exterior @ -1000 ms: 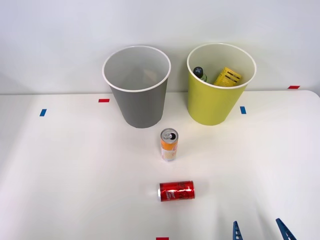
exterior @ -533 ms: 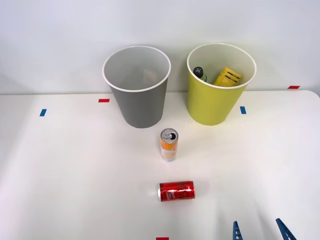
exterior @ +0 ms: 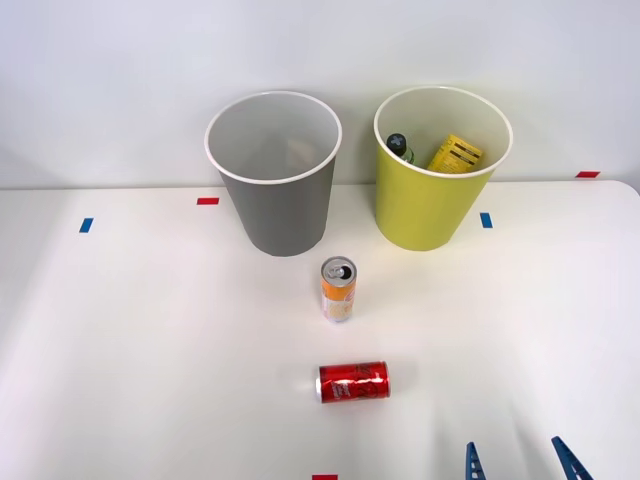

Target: Put cans in the gray bin, plastic bottles in the light green bin

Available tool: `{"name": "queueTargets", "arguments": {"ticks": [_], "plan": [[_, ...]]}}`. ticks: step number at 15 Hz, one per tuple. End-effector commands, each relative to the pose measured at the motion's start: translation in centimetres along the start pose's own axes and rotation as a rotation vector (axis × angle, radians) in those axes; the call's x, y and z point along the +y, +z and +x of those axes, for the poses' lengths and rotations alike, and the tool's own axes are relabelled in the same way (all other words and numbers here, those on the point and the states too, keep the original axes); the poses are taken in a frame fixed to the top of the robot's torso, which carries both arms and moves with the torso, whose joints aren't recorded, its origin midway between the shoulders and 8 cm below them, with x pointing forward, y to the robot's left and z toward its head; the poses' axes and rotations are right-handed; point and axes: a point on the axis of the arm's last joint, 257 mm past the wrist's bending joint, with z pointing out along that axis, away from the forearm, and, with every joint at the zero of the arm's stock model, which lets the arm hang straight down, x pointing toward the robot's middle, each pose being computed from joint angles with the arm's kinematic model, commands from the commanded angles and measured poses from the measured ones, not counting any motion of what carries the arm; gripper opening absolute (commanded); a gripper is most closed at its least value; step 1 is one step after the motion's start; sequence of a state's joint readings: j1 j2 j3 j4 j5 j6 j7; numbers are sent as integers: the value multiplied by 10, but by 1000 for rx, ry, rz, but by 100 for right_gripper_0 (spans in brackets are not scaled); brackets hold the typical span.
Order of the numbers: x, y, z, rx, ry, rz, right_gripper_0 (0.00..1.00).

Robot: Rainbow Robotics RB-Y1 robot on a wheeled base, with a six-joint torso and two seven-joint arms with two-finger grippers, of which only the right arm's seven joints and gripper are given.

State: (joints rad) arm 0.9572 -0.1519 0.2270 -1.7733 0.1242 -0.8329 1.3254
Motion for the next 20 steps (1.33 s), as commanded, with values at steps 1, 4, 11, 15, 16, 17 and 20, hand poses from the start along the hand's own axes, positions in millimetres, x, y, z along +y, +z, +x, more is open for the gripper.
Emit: {"name": "queueTargets", "arguments": {"ticks": [1, 4, 11, 15, 16, 17, 20], "plan": [[0, 0, 0, 0, 0, 0, 100], [0, 0, 0, 0, 0, 0, 100], [0, 0, 0, 0, 0, 0, 100], [0, 0, 0, 0, 0, 0, 100], [0, 0, 0, 0, 0, 0, 100], [0, 0, 0, 0, 0, 0, 100], [0, 0, 0, 0, 0, 0, 100]]}}
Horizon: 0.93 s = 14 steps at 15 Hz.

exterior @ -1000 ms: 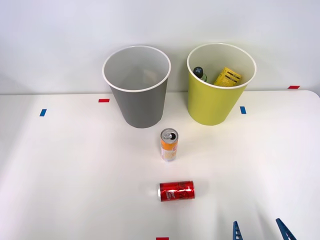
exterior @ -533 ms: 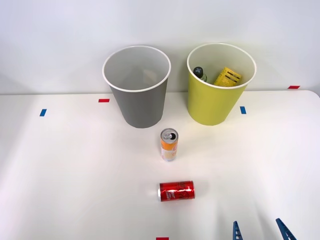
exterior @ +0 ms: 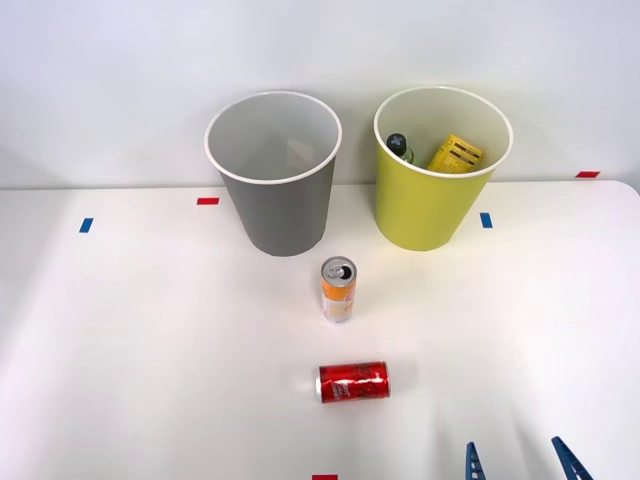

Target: Put cans in the gray bin, plastic bottles in the light green bin

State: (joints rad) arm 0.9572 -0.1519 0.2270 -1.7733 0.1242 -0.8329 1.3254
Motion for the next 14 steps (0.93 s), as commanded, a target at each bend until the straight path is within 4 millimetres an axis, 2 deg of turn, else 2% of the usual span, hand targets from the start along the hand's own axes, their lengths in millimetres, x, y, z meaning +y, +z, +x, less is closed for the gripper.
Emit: {"name": "queueTargets", "arguments": {"ticks": [1, 14], "plan": [[0, 0, 0, 0, 0, 0, 100], [0, 0, 0, 0, 0, 0, 100]]}}
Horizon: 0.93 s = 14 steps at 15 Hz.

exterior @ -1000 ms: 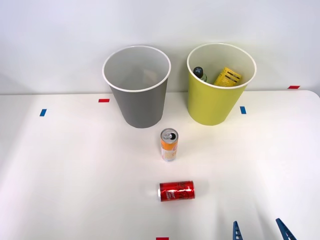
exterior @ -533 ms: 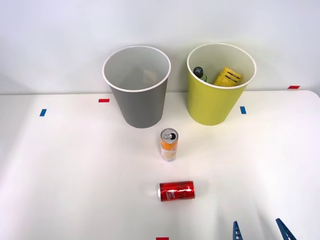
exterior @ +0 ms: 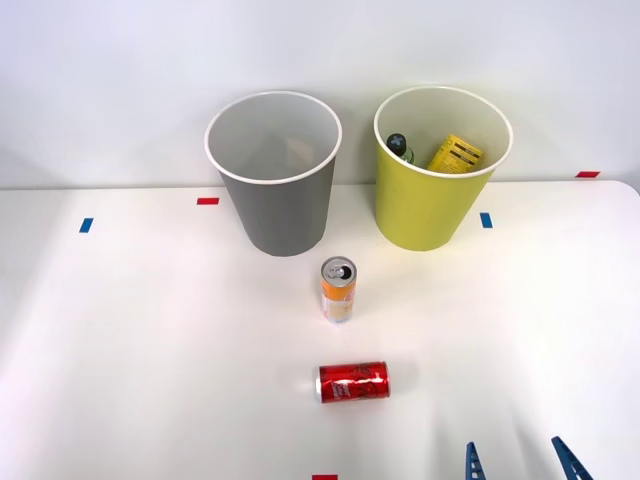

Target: Put cans in the gray bin, plastic bottles in the light green bin

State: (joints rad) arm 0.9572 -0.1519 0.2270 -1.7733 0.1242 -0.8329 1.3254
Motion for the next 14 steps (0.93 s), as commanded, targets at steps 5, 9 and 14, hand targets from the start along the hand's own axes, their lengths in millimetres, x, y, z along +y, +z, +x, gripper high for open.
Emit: {"name": "queueTargets", "arguments": {"ticks": [5, 9, 14], "plan": [[0, 0, 0, 0, 0, 0, 100], [2, -2, 15, 31, 8, 4, 100], [27, -2, -8, -26, -44, -64, 100]]}}
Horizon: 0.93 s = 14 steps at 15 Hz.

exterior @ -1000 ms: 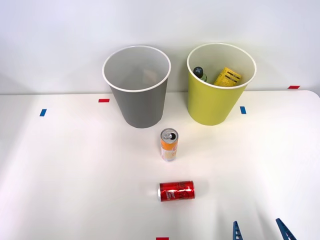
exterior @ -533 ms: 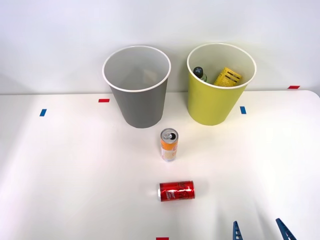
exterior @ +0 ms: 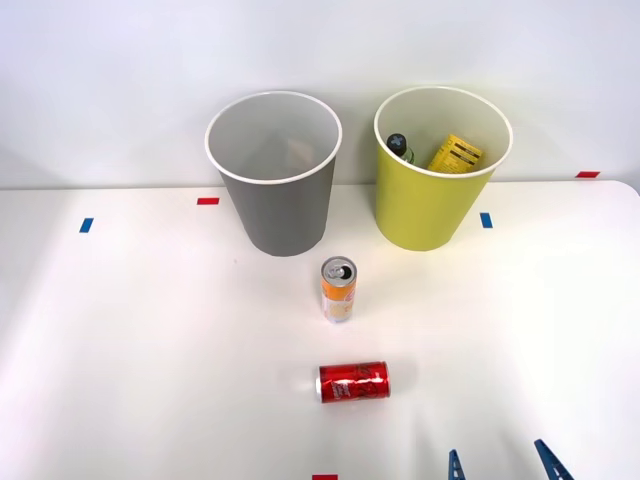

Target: Put cans in the gray bin, plastic bottles in the light green bin

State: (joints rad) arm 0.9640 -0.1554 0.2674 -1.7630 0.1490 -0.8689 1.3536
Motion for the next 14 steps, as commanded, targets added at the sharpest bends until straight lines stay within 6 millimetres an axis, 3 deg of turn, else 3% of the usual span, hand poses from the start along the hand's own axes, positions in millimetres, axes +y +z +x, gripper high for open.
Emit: {"name": "queueTargets", "arguments": {"ticks": [1, 5, 10, 14], "plan": [[6, 4, -9, -11, -52, -32, 100], [7, 27, -11, 115, -160, -112, 100], [30, 52, -29, 385, -246, -216, 100], [41, 70, -36, 429, -296, -307, 100]]}}
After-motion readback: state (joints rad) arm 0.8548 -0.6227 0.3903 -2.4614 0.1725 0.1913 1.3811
